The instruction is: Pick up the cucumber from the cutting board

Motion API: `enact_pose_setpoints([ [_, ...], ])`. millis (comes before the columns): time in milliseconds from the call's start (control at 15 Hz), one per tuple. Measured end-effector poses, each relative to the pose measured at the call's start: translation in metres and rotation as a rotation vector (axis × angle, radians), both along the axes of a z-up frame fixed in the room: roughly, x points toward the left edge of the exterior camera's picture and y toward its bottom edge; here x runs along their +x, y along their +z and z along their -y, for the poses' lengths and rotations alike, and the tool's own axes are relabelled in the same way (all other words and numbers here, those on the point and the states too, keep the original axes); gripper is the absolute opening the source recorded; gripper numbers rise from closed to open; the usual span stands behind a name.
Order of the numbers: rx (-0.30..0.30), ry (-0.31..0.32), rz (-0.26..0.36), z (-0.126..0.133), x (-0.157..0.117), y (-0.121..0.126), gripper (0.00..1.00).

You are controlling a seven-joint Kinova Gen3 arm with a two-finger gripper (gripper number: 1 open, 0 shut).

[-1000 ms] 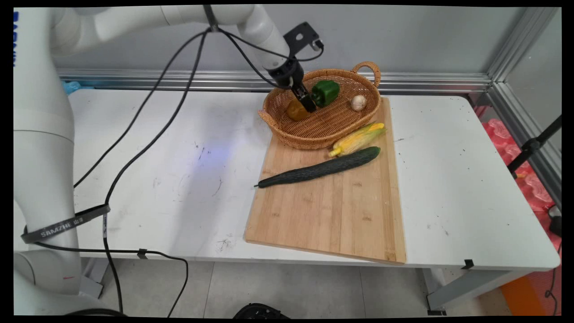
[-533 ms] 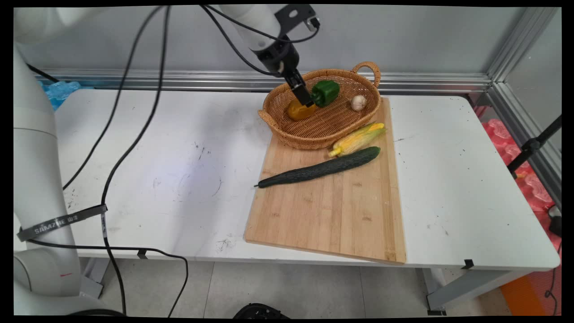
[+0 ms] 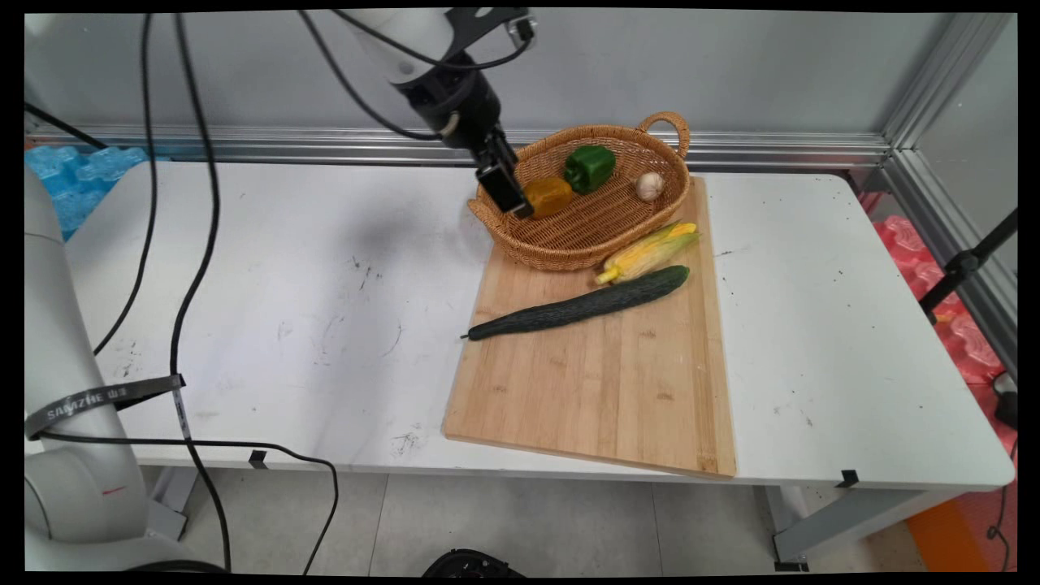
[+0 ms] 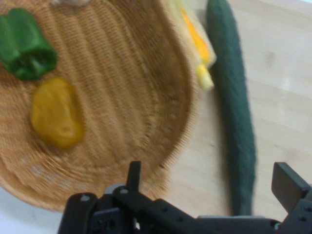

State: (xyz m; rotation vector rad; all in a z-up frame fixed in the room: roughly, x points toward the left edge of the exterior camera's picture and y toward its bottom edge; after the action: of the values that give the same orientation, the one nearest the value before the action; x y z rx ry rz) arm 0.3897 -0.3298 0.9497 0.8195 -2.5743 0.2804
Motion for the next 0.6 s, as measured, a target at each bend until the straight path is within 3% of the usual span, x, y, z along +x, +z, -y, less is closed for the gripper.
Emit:
enact_pose_setpoints([
  [267,0.015,0.006,0.018,-0.031,-0.012,-0.001,1.00],
  [600,0.000,0.043,0.053,-0.045,-0.046,-0.025,1.00],
])
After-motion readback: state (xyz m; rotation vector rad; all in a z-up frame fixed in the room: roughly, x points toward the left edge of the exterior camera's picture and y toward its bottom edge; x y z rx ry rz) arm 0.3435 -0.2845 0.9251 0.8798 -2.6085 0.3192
